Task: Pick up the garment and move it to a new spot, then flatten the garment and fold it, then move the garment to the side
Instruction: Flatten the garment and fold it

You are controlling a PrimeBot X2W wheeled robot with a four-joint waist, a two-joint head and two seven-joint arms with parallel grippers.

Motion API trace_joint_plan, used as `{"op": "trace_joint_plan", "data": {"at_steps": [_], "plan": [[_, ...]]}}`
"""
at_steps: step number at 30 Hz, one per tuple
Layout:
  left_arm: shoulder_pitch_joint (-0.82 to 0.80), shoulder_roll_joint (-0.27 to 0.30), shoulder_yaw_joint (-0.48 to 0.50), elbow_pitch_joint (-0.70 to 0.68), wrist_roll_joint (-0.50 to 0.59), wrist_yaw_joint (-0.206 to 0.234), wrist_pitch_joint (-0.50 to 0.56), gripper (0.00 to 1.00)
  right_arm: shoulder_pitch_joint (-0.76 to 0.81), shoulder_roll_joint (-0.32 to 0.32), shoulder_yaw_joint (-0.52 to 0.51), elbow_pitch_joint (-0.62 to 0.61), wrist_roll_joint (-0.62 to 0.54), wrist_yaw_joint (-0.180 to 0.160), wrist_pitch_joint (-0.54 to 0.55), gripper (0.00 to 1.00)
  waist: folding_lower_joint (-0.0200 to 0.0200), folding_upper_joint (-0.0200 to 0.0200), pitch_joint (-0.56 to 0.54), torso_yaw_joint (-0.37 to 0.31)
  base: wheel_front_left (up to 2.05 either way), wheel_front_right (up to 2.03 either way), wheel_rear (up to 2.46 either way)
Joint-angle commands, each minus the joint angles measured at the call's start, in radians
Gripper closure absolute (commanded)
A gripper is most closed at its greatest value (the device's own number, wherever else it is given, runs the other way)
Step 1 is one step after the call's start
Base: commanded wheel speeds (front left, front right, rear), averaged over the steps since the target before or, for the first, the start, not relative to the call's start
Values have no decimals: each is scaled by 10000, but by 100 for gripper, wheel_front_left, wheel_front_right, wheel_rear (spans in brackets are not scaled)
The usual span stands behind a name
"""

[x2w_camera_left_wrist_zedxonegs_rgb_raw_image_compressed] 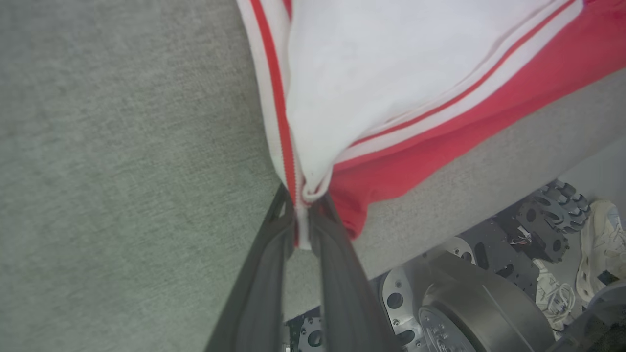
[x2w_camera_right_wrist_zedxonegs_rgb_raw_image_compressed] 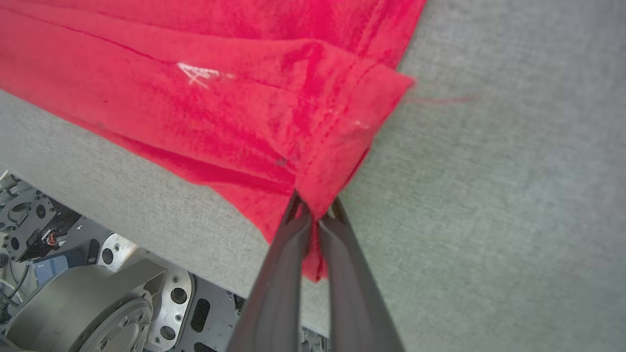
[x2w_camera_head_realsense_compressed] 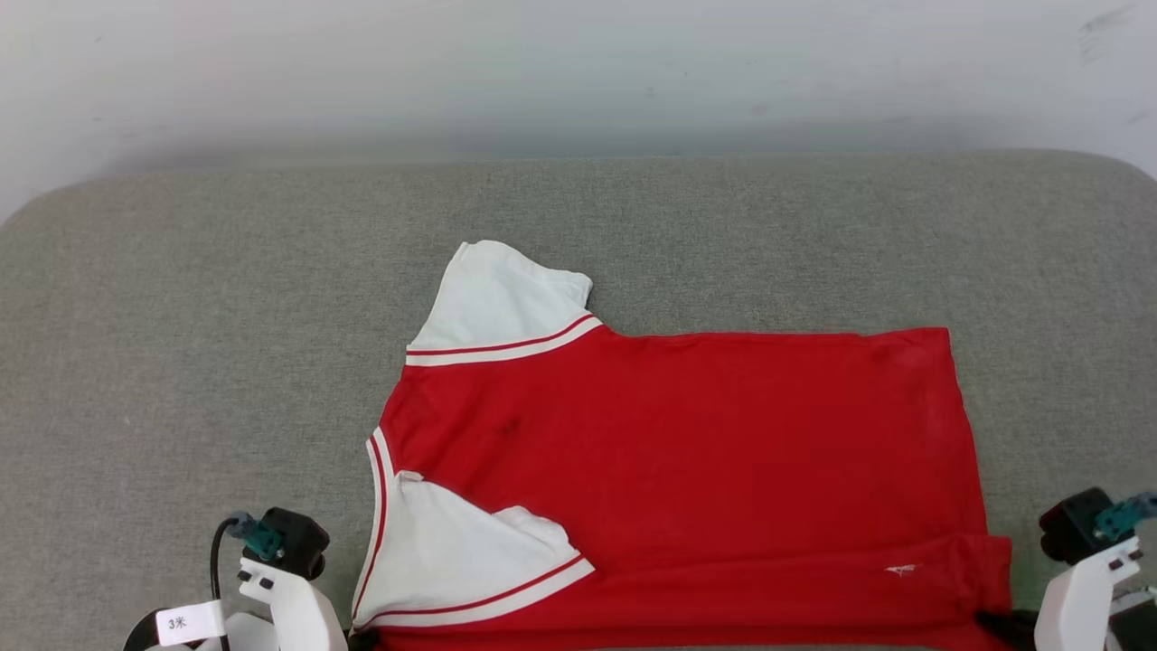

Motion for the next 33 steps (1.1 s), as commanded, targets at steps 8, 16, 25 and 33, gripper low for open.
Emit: {"op": "trace_joint_plan", "data": {"at_steps": [8,16,25,33], "plan": [[-177,-51,305,566,291,-116,-1001,0,465,1087,-1267,324,-747,-17,-1600,0,-1,-1,-426,49,0,0,0],[-747,216,1048,465,713,56,-2225,0,689,2236,-3160,-453,-2293,-14,-3580,0,-1,-1,-566,-219,0,0,0],[-2642,-254,1358,1061,1129,-112,-2493,0,1140,4086,-4872,-2167,-4318,-14,-4550,0,-1,-1,105,-863,0,0,0],[-5218,-497,1202,2006,1157,-712,-898,0,1280,4887,-5057,-3568,-5016,-14,-4385,0,-1,-1,1484,-1525,0,0,0]]}}
